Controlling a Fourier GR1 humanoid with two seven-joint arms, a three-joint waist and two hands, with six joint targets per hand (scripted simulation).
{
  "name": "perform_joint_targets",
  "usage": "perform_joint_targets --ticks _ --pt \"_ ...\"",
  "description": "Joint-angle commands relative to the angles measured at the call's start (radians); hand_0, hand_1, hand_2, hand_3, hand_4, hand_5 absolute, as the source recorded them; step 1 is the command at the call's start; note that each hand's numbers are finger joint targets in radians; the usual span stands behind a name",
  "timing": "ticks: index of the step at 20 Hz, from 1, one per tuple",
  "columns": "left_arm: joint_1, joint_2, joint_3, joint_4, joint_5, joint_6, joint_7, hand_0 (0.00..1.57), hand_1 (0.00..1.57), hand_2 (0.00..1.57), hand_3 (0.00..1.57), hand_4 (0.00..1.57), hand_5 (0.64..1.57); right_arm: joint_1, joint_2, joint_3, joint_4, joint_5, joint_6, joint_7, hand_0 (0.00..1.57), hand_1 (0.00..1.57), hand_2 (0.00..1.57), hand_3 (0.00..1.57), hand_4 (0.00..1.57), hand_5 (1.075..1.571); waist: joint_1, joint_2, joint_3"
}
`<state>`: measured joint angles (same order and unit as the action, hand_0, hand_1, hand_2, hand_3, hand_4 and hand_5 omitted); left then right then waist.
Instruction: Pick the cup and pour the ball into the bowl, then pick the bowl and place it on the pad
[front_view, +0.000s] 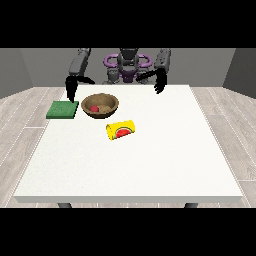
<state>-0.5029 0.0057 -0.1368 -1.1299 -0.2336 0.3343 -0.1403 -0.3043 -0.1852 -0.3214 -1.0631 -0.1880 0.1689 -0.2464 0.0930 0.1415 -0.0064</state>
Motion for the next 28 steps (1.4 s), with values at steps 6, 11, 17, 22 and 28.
perform_joint_targets --ticks 6,11,17,22,28 --pt "0.085 0.082 0.076 -0.064 0.141 -0.203 -0.177 0.0 0.0 0.0 0.0 0.0 1.564 -0.116 0.02 -0.032 0.167 0.0 -0.092 -0.101 0.0 0.0 0.0 0.0 0.29 1.567 0.061 0.071 0.0066" --pt "0.098 0.093 0.101 -0.105 0.13 -0.203 -0.134 0.0 0.0 0.0 0.0 0.0 1.565 -0.153 -0.003 -0.018 0.33 0.008 -0.065 -0.165 0.0 0.0 0.0 0.0 0.21 1.565 0.036 0.045 0.0068" --pt "0.111 0.124 0.1 -0.214 0.155 -0.278 -0.064 0.0 0.0 0.0 0.0 0.0 1.566 -0.202 -0.02 -0.053 0.466 0.0 -0.091 -0.273 0.0 0.0 0.0 0.0 0.09 1.563 0.081 0.066 0.0071" --pt "0.105 0.122 0.123 -0.204 0.134 -0.256 -0.077 0.0 0.0 0.0 0.0 0.0 1.566 -0.241 -0.001 -0.024 0.527 -0.002 -0.071 -0.269 0.0 0.0 0.0 0.0 0.14 1.565 0.044 0.077 0.007" --pt "0.055 0.103 0.091 -0.259 0.15 -0.273 -0.039 0.0 0.0 0.0 0.0 0.47 1.564 -0.124 -0.032 0.013 0.572 0.135 -0.357 -0.202 1.57 1.57 1.57 1.09 0.85 1.505 0.124 0.135 0.0048"
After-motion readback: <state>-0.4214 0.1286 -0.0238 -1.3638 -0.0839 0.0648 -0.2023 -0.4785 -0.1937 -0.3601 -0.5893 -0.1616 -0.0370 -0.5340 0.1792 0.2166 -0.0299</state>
